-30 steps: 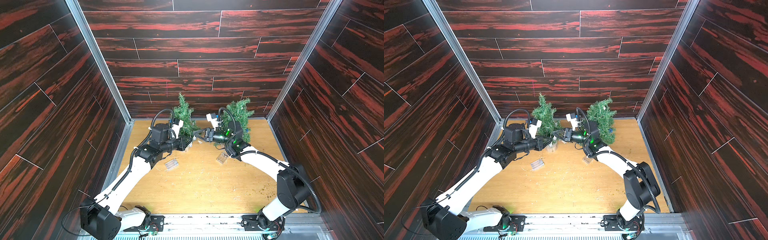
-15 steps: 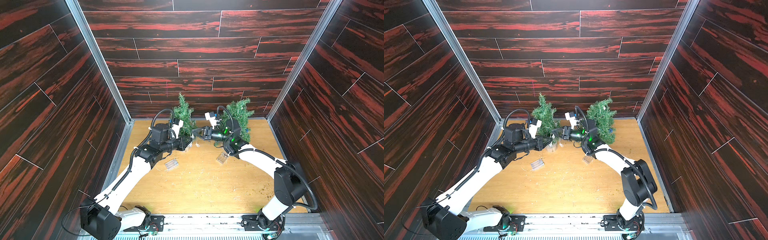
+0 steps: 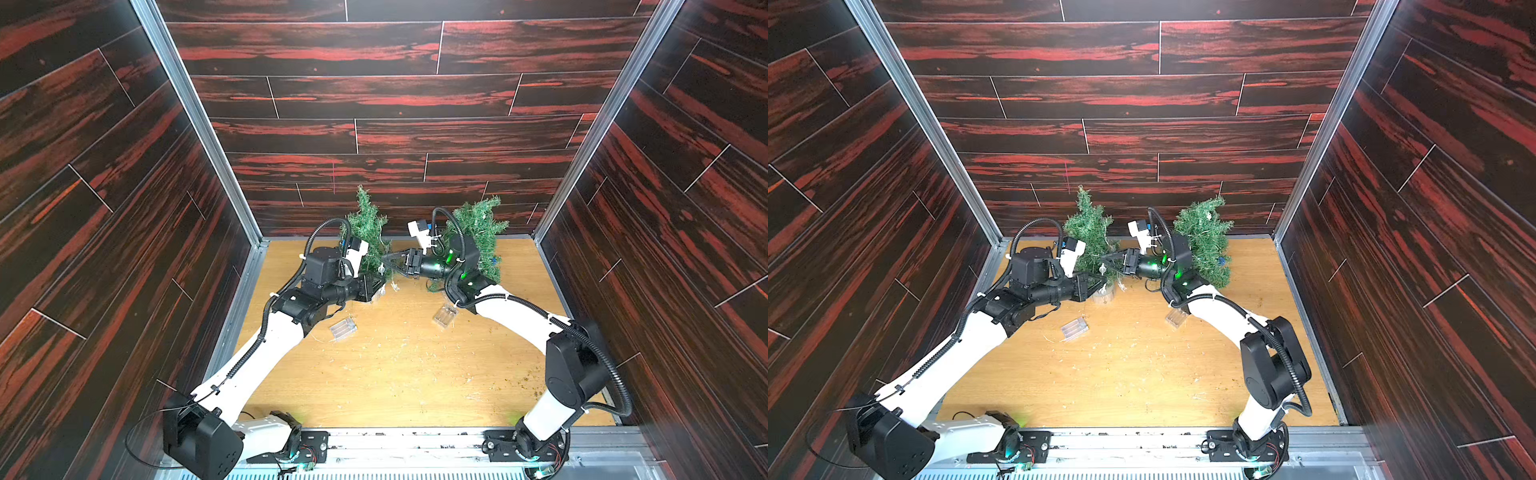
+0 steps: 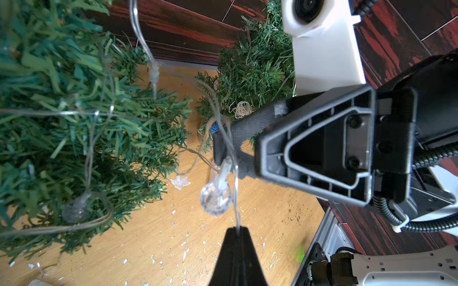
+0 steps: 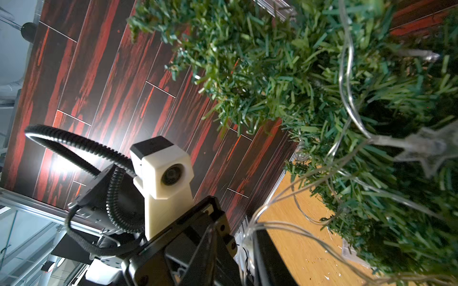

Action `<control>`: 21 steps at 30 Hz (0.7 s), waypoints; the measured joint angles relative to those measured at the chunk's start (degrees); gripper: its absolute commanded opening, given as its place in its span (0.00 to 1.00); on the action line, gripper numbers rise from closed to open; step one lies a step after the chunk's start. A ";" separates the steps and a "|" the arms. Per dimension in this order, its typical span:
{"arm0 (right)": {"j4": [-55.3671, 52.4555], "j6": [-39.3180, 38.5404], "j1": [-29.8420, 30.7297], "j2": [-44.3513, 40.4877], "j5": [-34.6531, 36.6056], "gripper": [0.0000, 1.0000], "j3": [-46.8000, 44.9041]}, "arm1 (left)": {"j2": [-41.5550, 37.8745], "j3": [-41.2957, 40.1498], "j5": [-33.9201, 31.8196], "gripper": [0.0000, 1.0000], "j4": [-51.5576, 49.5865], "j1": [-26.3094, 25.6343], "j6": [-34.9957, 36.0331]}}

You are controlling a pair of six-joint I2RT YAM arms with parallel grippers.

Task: Remove string lights from the small christmas tree
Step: Remove the light string from the Christmas tree.

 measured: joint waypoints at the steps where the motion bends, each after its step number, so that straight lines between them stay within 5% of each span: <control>1: -0.02 0.04 0.02 0.22 0.02 0.27 0.17 | 0.00 0.00 0.00 0.00 0.00 0.00 0.00; 9: -1.73 -0.11 0.04 0.79 1.11 0.07 0.57 | 0.04 0.00 -0.76 0.00 -0.04 0.00 0.02; 12: -3.06 -1.36 0.02 0.76 2.16 0.03 0.57 | 0.02 -0.11 -2.82 0.08 -0.31 -0.02 0.17; 16: -7.06 -4.33 -0.09 0.66 3.87 0.02 0.57 | -0.63 -0.63 -7.67 0.21 -1.46 -0.13 0.20; 21: -16.83 -8.96 -0.70 -0.52 7.23 0.00 1.46 | -2.67 -1.01 -17.86 0.25 -5.25 -0.11 -1.55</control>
